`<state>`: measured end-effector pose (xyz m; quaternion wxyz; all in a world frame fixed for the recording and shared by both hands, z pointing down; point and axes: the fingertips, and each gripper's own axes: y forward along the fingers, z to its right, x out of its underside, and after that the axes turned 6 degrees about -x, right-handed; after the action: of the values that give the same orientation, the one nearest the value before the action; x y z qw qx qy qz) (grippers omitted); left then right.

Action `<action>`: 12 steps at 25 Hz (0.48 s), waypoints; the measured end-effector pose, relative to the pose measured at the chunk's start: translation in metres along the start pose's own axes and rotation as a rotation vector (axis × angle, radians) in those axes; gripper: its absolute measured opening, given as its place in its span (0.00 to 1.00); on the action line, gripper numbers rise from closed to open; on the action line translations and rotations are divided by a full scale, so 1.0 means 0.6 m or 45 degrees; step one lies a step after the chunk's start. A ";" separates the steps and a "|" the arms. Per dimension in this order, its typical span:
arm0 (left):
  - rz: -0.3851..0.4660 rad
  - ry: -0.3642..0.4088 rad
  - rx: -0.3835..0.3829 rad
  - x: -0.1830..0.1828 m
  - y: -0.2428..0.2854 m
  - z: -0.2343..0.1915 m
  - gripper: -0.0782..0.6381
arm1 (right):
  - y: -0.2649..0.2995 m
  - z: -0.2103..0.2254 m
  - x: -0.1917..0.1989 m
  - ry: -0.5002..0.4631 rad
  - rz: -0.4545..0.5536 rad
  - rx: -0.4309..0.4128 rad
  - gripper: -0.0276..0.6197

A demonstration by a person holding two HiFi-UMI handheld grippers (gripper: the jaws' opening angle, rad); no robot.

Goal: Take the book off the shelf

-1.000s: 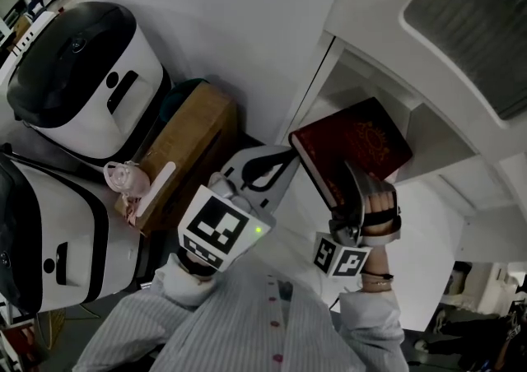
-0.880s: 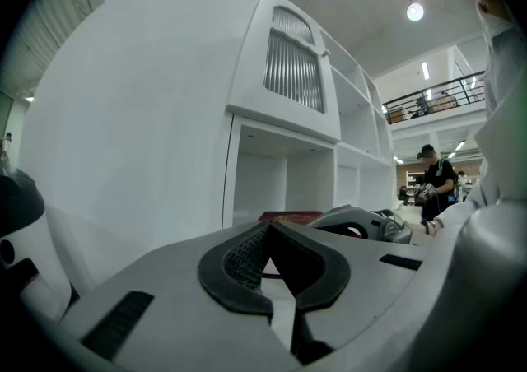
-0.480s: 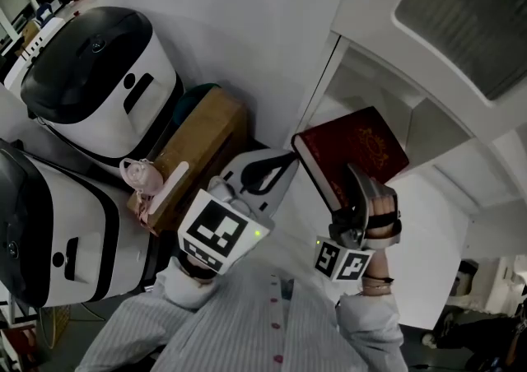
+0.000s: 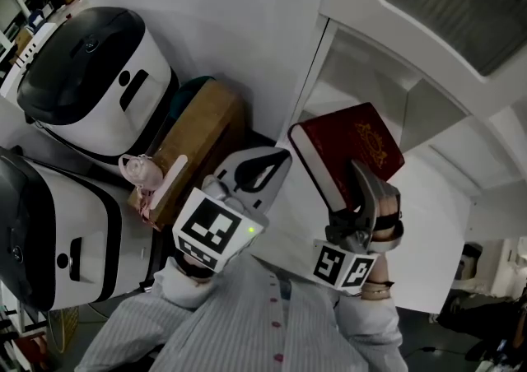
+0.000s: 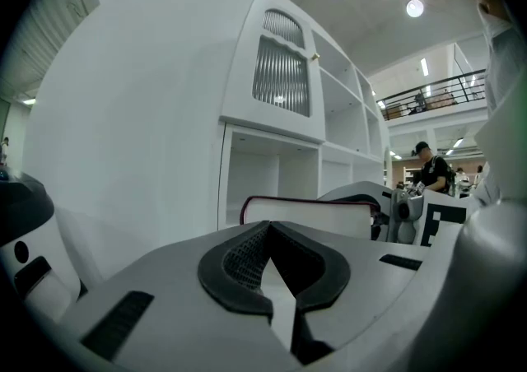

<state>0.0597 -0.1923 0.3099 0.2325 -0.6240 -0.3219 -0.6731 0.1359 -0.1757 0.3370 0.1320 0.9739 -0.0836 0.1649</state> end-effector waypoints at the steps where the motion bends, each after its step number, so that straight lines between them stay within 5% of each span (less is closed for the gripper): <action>1: -0.002 0.002 0.007 0.001 -0.001 0.005 0.12 | -0.008 0.002 -0.001 0.021 0.003 0.002 0.38; 12: -0.015 0.027 0.090 0.000 0.002 0.061 0.12 | -0.074 0.020 0.003 0.245 0.000 0.024 0.38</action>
<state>0.0860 -0.1666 0.3107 0.2539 -0.6063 -0.3465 -0.6692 0.1503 -0.1374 0.3163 0.1303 0.9547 -0.0691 0.2585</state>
